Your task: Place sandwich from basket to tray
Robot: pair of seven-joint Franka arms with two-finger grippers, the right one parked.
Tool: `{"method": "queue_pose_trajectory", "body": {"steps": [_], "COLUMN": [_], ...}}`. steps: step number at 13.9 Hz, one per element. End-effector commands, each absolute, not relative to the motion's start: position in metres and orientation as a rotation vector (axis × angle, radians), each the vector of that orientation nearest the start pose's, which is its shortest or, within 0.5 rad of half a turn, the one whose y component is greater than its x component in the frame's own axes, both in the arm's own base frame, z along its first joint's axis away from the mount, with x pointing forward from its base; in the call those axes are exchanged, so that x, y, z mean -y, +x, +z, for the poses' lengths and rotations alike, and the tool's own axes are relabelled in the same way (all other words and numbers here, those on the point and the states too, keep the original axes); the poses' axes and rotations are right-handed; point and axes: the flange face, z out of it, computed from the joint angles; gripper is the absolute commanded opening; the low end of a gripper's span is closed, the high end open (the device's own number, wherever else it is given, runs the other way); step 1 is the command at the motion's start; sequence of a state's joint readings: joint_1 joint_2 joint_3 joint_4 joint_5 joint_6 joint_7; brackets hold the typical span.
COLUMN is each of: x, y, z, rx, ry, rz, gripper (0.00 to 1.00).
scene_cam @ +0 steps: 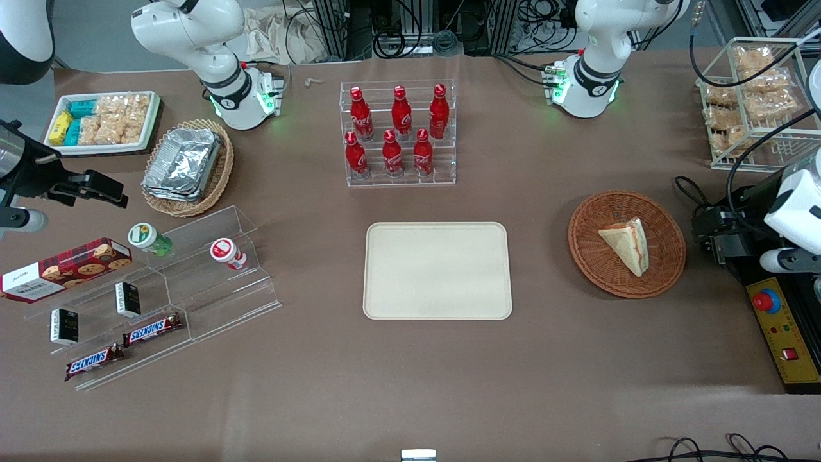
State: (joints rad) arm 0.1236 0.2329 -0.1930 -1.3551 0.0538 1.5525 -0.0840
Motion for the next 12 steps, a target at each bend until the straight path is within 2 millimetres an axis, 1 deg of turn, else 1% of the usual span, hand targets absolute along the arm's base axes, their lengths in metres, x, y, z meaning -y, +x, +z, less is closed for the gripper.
{"method": "queue_pose_trajectory", "body": {"steps": [1, 6, 8, 9, 10, 11, 12], "x": [0.022, 0.02, 0.015, 0.011, 0.008, 0.007, 0.007], "y": [0.624, 0.624, 0.622, 0.619, 0.616, 0.615, 0.612], "z": [0.595, 0.594, 0.587, 0.578, 0.57, 0.564, 0.563], "rx": [0.051, 0.06, 0.078, 0.094, 0.096, 0.102, 0.116], "ry": [-3.124, -3.128, -3.124, -3.116, -3.104, -3.101, -3.097], "rz": [0.051, 0.059, 0.099, 0.161, 0.186, 0.193, 0.188], "gripper": [1.0, 1.0, 1.0, 1.0, 1.0, 1.0, 1.0]}}
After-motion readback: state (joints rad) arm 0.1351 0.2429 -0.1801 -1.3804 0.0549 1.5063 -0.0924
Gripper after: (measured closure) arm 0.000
